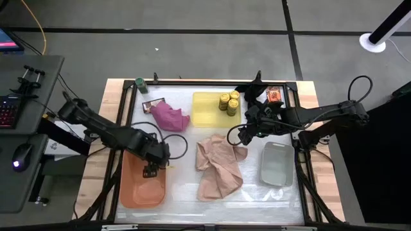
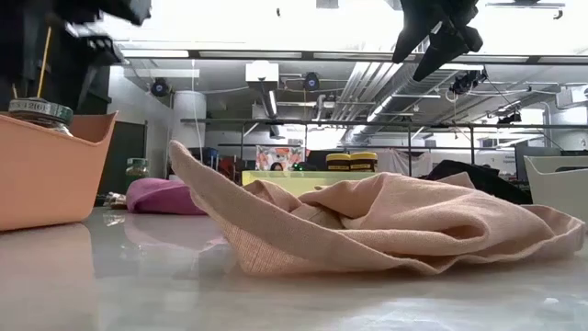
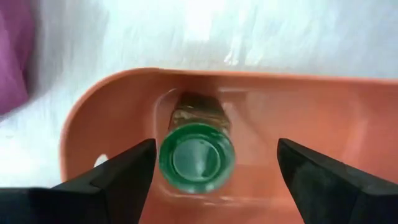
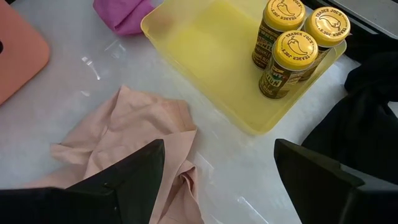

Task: Sort spices by type
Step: Put the bottom green seasoning bottle into the orange bin, then put the green seasoning bottle into the orange bin

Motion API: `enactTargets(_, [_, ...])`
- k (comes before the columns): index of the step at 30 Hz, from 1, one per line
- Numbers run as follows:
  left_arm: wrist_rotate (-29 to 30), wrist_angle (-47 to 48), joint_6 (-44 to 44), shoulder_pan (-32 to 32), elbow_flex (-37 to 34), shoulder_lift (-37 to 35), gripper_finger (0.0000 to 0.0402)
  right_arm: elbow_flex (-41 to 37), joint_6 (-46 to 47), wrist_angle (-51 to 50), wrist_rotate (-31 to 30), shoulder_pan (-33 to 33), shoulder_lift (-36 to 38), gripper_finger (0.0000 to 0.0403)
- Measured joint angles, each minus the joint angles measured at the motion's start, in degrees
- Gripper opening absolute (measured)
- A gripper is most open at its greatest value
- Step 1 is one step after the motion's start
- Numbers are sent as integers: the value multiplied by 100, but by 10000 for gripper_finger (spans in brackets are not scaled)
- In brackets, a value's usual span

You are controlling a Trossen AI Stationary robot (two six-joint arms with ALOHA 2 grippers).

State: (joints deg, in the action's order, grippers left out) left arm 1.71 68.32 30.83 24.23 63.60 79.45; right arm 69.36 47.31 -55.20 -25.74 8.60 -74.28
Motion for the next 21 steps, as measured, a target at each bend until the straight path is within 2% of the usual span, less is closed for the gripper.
enactTargets(6, [308, -91, 972, 211, 90, -830, 318, 0, -117, -2, 229, 0, 2, 298])
enactTargets(8, [641, -259, 1321, 328, 91, -1117, 317, 0, -99, 7, 238, 0, 0, 298])
enactTargets(12, [1680, -1003, 1666, 469, 91, -1636, 309, -2, -80, 288, 243, 0, 0, 298])
enactTargets(15, [2115, -1693, 1383, 327, 91, -1905, 302, -2, 285, 627, 173, -76, 1, 298])
enactTargets(19, [2141, -2268, 689, -169, 91, -2073, 291, -2, 1298, 704, 148, -596, -49, 298])
enactTargets(21, [2146, -2368, 280, -451, 91, -2086, 287, -2, 1463, 723, 310, -936, -128, 298])
